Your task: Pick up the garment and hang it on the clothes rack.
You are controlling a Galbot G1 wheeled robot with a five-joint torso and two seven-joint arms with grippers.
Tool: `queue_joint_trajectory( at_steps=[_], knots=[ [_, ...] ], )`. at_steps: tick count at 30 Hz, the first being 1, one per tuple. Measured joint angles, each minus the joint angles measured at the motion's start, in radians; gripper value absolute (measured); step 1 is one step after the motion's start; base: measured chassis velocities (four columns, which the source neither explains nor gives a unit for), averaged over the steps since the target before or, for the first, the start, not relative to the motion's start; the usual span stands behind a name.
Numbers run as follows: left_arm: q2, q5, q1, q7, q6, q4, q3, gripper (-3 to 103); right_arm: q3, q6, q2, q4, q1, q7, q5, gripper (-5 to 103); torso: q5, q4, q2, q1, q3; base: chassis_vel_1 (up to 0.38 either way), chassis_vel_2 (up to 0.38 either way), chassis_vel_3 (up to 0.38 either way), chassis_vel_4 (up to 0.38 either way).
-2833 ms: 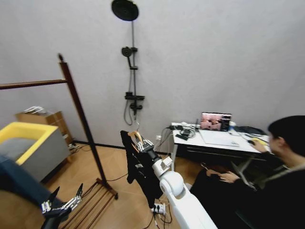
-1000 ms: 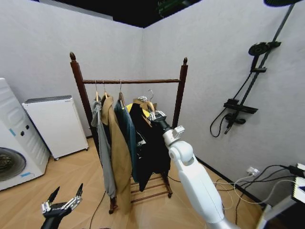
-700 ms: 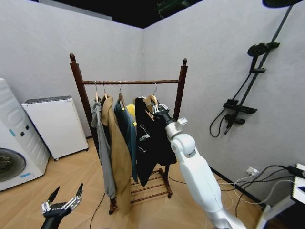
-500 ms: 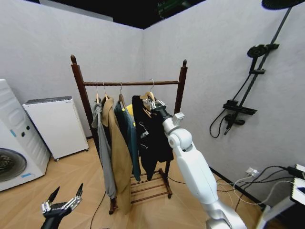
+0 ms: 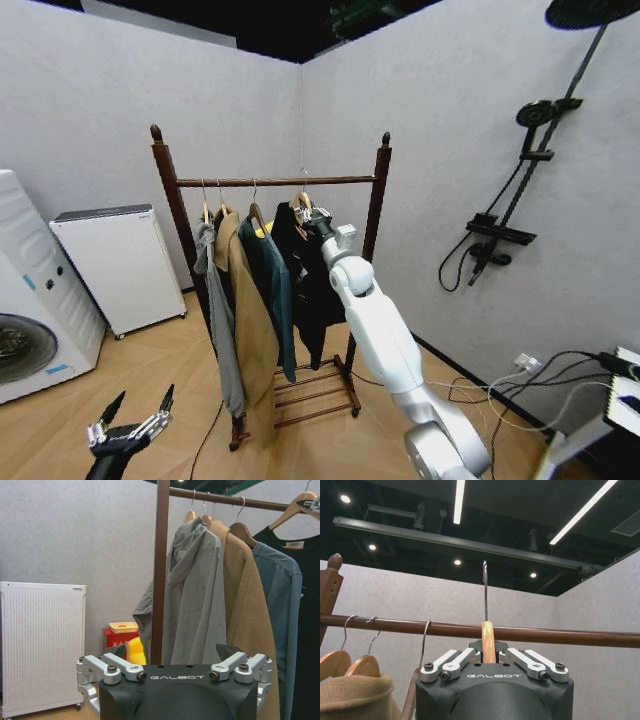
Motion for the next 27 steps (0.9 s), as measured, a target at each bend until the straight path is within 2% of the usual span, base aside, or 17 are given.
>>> queue_joint_trajectory(
  at_steps=[7, 9, 13, 27],
  knots=[
    [0.000, 0.000, 0.000, 0.000, 0.000, 0.000, 0.000, 100, -0.012, 0.014, 0.069, -0.134, 0.085, 0.018, -0.022, 10, 0.0000, 0.0004, -0.001, -0.001, -0.001, 0.000, 0.000, 0.000, 0.000],
    [0.000, 0.000, 0.000, 0.000, 0.000, 0.000, 0.000, 100, -0.026, -0.003, 0.090, -0.187, 0.118, 0.032, -0.004, 10, -0.0001, 0.0006, -0.003, -0.001, -0.002, 0.000, 0.000, 0.000, 0.000],
    [0.000, 0.000, 0.000, 0.000, 0.000, 0.000, 0.000, 100, -0.026, -0.019, 0.093, -0.264, 0.158, 0.040, -0.001, 10, 0.0000, -0.0002, -0.005, -0.002, -0.003, 0.000, 0.000, 0.000, 0.000],
    [0.000, 0.000, 0.000, 0.000, 0.000, 0.000, 0.000, 100, 0.030, -0.051, 0.090, -0.406, 0.213, 0.025, 0.052, 10, 0.0002, 0.0001, -0.009, -0.005, -0.005, 0.000, 0.000, 0.000, 0.000]
  ],
)
